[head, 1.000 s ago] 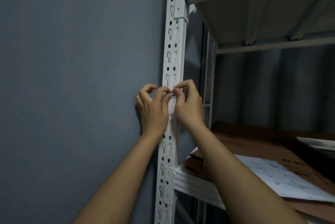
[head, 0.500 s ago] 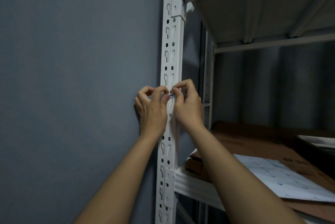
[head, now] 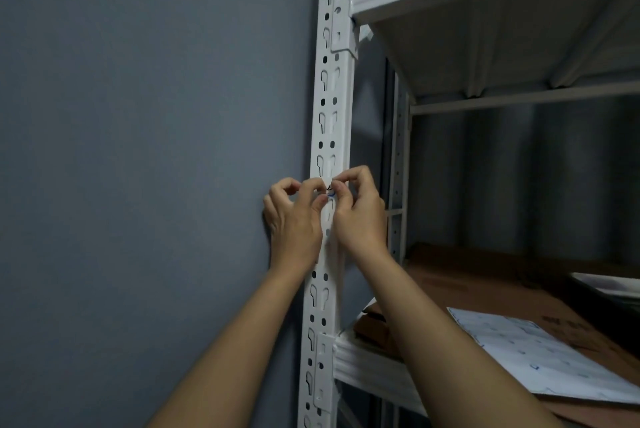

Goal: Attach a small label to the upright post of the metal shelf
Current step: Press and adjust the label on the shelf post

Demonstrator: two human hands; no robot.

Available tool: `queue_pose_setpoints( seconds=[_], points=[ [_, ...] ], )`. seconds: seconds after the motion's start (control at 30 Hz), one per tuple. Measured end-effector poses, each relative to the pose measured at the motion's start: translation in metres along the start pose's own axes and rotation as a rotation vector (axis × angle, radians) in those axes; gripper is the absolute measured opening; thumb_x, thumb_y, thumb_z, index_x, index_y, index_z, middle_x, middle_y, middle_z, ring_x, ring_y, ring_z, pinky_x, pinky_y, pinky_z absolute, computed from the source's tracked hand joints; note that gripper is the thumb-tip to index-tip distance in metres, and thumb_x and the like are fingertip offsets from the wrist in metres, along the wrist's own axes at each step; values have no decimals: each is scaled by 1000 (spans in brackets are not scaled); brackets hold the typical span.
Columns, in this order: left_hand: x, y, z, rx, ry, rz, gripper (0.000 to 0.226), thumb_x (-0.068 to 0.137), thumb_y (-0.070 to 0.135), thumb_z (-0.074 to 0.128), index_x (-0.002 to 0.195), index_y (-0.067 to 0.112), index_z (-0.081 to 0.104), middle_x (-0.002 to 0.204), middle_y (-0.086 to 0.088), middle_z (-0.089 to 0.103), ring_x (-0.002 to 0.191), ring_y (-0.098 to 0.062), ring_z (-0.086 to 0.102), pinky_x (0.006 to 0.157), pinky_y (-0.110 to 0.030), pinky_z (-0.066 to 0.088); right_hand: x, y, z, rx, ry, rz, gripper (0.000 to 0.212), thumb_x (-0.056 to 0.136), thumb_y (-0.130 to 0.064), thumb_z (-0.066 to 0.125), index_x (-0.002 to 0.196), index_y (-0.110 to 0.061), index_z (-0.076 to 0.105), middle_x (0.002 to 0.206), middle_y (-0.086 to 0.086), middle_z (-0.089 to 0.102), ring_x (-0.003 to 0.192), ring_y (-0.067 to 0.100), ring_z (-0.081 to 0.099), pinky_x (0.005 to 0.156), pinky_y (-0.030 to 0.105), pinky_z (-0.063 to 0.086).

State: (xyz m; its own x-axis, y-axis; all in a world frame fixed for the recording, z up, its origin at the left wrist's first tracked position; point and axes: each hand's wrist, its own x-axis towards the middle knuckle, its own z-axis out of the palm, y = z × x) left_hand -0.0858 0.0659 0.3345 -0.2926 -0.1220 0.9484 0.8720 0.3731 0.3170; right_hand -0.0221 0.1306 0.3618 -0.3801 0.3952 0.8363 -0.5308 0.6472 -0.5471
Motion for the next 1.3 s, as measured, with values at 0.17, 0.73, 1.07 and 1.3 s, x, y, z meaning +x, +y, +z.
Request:
queue_pose_setpoints(
  seconds=[0.17,0.73,1.07,1.3],
  points=[
    [4,-3,-2,13,-53,13,16,93,25,54,97,35,41,106,-5,38,100,-21,33,85,-28,24,0,0,0,-18,5,-6,14,96,-15,51,88,-26,50,80,-15,59,88,17,63,81,50,51],
    [4,-6,-1,1,-81,42,5,94,34,44,99,36,43,100,4,31,95,-12,28,85,-29,27,2,2,-2,4,-13,-13,11,96,-15,51,90,-24,52,81,-14,61,83,9,62,78,41,53],
    [5,4,-18,88,74,82,12,85,24,67,95,19,70,99,0,58,96,-18,47,78,-32,40,5,4,-6,53,-61,12,24,96,-15,53,80,-32,49,81,-15,60,85,8,61,81,38,52],
    [13,7,-19,174,97,253,16,86,25,57,84,15,69,87,2,61,82,-16,51,66,-28,39,5,3,-6,43,-55,4,25,96,-14,53,80,-33,48,80,-15,59,82,10,60,81,43,51]
  ],
)
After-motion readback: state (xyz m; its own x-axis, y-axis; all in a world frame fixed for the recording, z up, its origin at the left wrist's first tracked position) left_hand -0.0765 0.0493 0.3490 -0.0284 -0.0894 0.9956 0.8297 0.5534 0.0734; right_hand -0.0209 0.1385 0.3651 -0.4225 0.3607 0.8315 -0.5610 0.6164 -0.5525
